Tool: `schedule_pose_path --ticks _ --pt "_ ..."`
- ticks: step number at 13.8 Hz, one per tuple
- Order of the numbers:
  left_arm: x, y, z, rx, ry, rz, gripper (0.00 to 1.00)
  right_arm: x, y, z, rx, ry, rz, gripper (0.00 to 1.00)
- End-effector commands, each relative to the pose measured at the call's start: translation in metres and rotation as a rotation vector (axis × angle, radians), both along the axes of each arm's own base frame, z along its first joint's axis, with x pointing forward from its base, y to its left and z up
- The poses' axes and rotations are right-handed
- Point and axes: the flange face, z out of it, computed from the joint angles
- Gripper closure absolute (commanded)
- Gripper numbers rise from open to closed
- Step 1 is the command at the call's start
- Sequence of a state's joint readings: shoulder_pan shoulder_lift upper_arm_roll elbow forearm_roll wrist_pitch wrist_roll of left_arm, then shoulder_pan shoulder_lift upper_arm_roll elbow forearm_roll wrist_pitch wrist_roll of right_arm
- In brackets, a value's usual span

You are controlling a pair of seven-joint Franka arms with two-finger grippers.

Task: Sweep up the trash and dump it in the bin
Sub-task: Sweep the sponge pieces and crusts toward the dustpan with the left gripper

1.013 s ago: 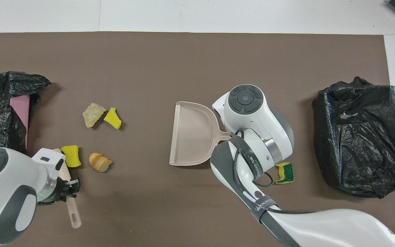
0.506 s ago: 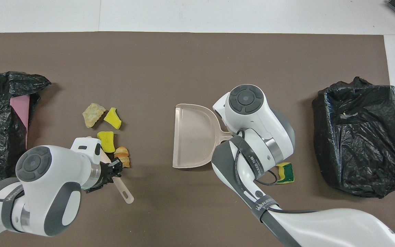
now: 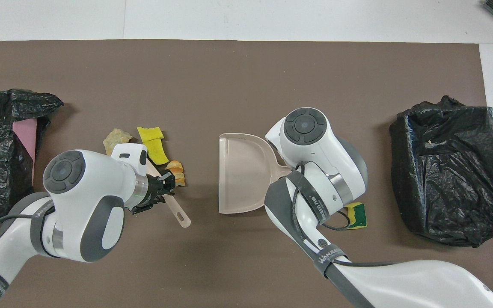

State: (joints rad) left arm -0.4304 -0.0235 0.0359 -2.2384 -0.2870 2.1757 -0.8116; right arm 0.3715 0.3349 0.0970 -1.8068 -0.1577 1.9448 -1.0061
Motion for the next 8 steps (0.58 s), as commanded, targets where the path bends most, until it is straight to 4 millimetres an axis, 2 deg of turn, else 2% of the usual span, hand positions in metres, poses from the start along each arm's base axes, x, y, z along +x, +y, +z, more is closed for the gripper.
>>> schedule_pose_path --ticks 1,3,4,8 --pt "0.007 0.028 0.041 -0.025 -0.012 -0.051 1.0 -0.005 -0.007 0.001 -0.01 -0.005 0.046 1.0" --pt "0.015 0.047 0.051 0.051 -0.02 -0.127 1.0 -0.006 -0.006 0.001 -0.012 -0.005 0.048 1.0" --pt "0.021 0.065 0.051 0.077 -0.028 -0.161 1.0 -0.006 -0.006 0.001 -0.014 -0.007 0.05 1.0" --pt "0.038 0.159 0.039 0.064 -0.059 -0.301 1.0 -0.01 -0.003 0.003 -0.029 0.002 0.051 1.0"
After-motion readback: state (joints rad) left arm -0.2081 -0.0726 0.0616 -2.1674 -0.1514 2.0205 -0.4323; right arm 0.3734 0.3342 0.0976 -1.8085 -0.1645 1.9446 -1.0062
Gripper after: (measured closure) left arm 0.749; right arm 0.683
